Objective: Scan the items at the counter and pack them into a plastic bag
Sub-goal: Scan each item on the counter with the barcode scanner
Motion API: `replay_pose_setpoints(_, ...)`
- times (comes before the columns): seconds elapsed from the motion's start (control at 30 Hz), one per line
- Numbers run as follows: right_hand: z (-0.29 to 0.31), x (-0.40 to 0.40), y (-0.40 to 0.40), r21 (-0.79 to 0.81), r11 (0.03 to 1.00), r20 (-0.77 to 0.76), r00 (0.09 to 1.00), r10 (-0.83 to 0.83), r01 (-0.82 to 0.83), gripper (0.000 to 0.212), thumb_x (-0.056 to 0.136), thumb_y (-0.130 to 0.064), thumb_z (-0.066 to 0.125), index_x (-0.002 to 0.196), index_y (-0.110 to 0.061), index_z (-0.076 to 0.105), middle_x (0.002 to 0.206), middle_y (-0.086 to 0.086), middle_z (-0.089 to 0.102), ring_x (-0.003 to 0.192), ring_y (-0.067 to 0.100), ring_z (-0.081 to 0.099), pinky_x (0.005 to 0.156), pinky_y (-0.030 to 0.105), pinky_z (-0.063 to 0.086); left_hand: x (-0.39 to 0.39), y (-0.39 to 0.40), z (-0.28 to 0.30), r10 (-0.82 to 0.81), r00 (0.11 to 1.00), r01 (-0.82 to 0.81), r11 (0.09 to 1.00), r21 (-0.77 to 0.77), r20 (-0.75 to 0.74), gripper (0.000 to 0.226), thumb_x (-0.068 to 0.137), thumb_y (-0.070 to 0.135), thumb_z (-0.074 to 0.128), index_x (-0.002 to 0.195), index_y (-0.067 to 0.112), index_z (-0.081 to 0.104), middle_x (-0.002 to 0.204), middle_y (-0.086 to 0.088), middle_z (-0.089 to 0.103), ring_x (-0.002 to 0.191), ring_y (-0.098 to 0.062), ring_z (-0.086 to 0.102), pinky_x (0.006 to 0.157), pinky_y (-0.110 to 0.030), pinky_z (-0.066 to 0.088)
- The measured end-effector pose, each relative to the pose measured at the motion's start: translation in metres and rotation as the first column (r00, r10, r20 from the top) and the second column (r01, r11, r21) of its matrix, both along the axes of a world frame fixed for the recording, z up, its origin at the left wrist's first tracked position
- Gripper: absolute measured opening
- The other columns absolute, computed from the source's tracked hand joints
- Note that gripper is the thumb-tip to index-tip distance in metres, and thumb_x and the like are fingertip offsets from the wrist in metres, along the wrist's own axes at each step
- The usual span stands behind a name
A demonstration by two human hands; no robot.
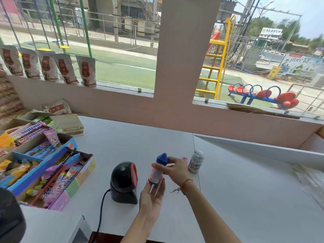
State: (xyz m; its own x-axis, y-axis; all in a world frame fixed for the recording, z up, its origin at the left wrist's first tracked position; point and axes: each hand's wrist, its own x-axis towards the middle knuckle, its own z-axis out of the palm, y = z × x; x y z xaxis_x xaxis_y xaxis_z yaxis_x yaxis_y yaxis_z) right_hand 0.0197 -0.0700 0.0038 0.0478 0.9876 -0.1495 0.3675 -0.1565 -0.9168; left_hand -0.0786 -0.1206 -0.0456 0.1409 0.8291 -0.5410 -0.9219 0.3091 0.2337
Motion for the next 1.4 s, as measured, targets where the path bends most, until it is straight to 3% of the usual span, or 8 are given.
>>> replay_pose_setpoints(0.5, 0.002, -0.036, 0.009, 0.145, 0.967, 0.301, 0.922, -0.243, 0.208, 0.052, 0.069, -0.057, 0.072, 0.091, -0.016, 0.049, 0.096, 0.005, 0.067, 0.077, 0.014, 0.056, 0.069, 0.022, 0.042, 0.0, 0.005, -0.003, 0.004, 0.978, -0.004, 1.0, -0.002, -0.208, 0.025, 0.096, 0.015, 0.048, 0.114, 0.001, 0.058, 0.102, -0.017, 0.066, 0.088, -0.028, 0.064, 0.06, -0.031, 0.06)
replay_pose_setpoints(0.57, 0.006, -0.017, 0.012, 0.186, 0.945, 0.315, 0.895, -0.316, 0.268, 0.054, 0.067, -0.055, 0.075, 0.092, -0.013, 0.053, 0.088, 0.002, 0.064, 0.077, 0.019, 0.059, 0.067, 0.026, 0.042, 0.008, 0.012, -0.017, -0.086, 0.789, 0.089, 0.996, -0.025, -0.608, 0.023, 0.093, 0.016, 0.054, 0.106, 0.002, 0.067, 0.095, -0.014, 0.07, 0.086, -0.025, 0.063, 0.071, -0.029, 0.053)
replay_pose_setpoints(0.67, 0.005, 0.023, 0.015, 0.12, 0.938, 0.429, 0.835, -0.345, 0.326, 0.055, 0.069, -0.048, 0.078, 0.1, -0.009, 0.054, 0.093, 0.007, 0.066, 0.083, 0.026, 0.062, 0.068, 0.031, 0.046, 0.012, 0.02, -0.029, -0.107, 0.173, 0.15, 0.985, -0.081, -0.979, 0.018, 0.088, 0.014, 0.059, 0.1, 0.012, 0.072, 0.1, -0.008, 0.07, 0.085, -0.022, 0.063, 0.074, -0.029, 0.049)
replay_pose_setpoints(0.83, -0.018, 0.062, 0.006, 0.004, 0.941, 0.61, 0.744, -0.272, 0.34, 0.054, 0.075, -0.034, 0.075, 0.115, -0.008, 0.05, 0.113, 0.016, 0.066, 0.102, 0.034, 0.062, 0.085, 0.038, 0.05, 0.021, 0.034, -0.035, -0.115, -0.401, 0.304, 0.919, -0.251, -0.909, 0.048, 0.082, 0.035, 0.066, 0.125, 0.019, 0.053, 0.124, -0.008, 0.049, 0.115, -0.025, 0.045, 0.084, -0.028, 0.041)
replay_pose_setpoints(0.97, -0.024, 0.07, 0.007, 0.023, 0.951, 0.63, 0.734, -0.253, 0.308, 0.053, 0.075, -0.029, 0.077, 0.115, -0.008, 0.048, 0.11, 0.015, 0.067, 0.1, 0.032, 0.063, 0.079, 0.034, 0.048, 0.019, 0.046, -0.044, -0.095, -0.603, 0.329, 0.875, -0.355, -0.792, 0.038, 0.088, 0.032, 0.056, 0.124, 0.019, 0.053, 0.123, -0.004, 0.053, 0.117, -0.023, 0.045, 0.09, -0.03, 0.046)
replay_pose_setpoints(1.17, -0.028, 0.075, 0.004, -0.001, 0.954, 0.705, 0.676, -0.212, 0.3, 0.038, 0.073, -0.029, 0.072, 0.099, -0.005, 0.06, 0.097, 0.014, 0.069, 0.081, 0.031, 0.064, 0.062, 0.028, 0.041, 0.022, 0.046, -0.038, -0.128, -0.215, 0.384, 0.9, -0.205, -0.968, 0.026, 0.096, 0.024, 0.04, 0.097, 0.008, 0.06, 0.09, -0.009, 0.062, 0.082, -0.026, 0.053, 0.066, -0.032, 0.038)
replay_pose_setpoints(1.33, -0.018, 0.07, 0.009, -0.047, 0.964, 0.759, 0.637, -0.136, 0.263, 0.033, 0.075, -0.027, 0.069, 0.1, -0.007, 0.062, 0.105, 0.014, 0.065, 0.096, 0.031, 0.064, 0.069, 0.03, 0.044, 0.018, 0.044, -0.035, -0.302, 0.66, 0.296, 0.946, -0.131, -0.688, 0.028, 0.098, 0.014, 0.033, 0.087, 0.004, 0.057, 0.064, -0.01, 0.057, 0.049, -0.017, 0.053, 0.044, -0.025, 0.046)
replay_pose_setpoints(1.4, -0.018, 0.068, 0.01, -0.079, 0.968, 0.789, 0.608, -0.085, 0.238, 0.035, 0.076, -0.026, 0.069, 0.106, -0.01, 0.06, 0.111, 0.013, 0.063, 0.102, 0.03, 0.063, 0.077, 0.031, 0.048, 0.014, 0.041, -0.032, -0.302, 0.82, 0.278, 0.953, -0.123, -0.486, 0.029, 0.098, 0.013, 0.031, 0.091, 0.001, 0.055, 0.05, -0.007, 0.056, 0.035, -0.011, 0.05, 0.034, -0.018, 0.042)
